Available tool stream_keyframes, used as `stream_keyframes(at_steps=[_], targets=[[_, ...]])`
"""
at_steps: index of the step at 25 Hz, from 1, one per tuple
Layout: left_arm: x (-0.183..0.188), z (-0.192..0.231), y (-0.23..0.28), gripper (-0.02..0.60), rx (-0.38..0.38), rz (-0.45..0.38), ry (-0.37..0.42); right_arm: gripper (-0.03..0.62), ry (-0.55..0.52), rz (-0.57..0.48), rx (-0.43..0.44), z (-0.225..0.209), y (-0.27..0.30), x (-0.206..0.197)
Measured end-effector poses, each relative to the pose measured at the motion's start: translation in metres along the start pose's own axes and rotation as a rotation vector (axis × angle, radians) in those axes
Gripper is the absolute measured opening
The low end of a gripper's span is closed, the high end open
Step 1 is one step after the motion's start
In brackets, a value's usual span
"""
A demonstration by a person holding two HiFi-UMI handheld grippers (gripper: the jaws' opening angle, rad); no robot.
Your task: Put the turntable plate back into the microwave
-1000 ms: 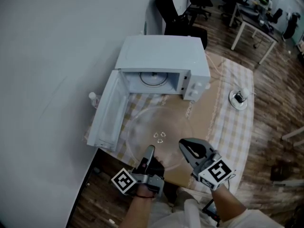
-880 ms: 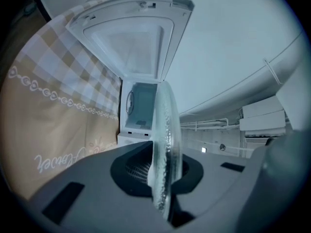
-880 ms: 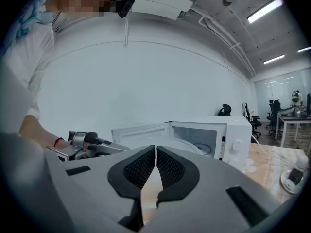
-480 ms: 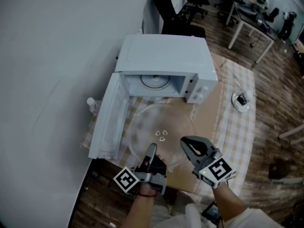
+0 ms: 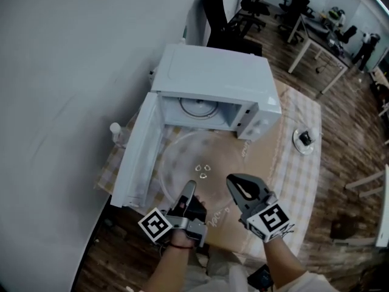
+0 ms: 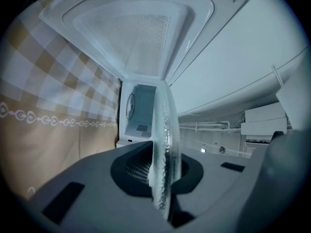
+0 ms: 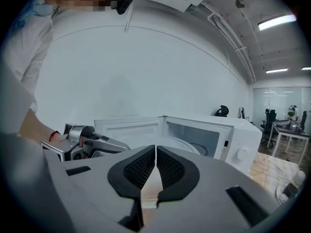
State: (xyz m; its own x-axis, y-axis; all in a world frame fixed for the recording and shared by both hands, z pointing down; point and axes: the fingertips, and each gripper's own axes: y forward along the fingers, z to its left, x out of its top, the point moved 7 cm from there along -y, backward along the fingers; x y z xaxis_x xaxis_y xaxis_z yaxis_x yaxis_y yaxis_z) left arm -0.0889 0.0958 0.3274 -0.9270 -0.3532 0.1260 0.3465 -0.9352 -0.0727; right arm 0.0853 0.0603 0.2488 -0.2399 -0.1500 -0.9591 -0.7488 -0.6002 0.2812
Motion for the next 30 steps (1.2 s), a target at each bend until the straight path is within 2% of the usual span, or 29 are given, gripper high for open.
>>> stream_keyframes(at_steps=[9, 16, 23, 26, 30], targets=[[-0.001, 0.015, 0.018, 0.014, 0.023, -0.027, 0.05, 0.035, -0.042, 0.049, -0.05, -0.018, -0.002, -0.01], [0.01, 0.03, 0.044, 0.014, 0.04, -0.041, 0.063, 0.035, -0.368, 0.168, 0.031, -0.025, 0.005, -0.025], [0.024, 0.035, 0.068, 0.014, 0.044, -0.035, 0.076, 0.037, -0.604, 0.208, 0.104, -0.032, 0.026, -0.031], [0.027, 0.035, 0.076, 0.014, 0.04, -0.041, 0.074, 0.037, -0.658, 0.202, 0.114, -0.032, 0.031, -0.028], [0.029, 0.037, 0.084, 0.014, 0.031, -0.042, 0.073, 0.037, -0.668, 0.195, 0.11, -0.034, 0.036, -0.027]])
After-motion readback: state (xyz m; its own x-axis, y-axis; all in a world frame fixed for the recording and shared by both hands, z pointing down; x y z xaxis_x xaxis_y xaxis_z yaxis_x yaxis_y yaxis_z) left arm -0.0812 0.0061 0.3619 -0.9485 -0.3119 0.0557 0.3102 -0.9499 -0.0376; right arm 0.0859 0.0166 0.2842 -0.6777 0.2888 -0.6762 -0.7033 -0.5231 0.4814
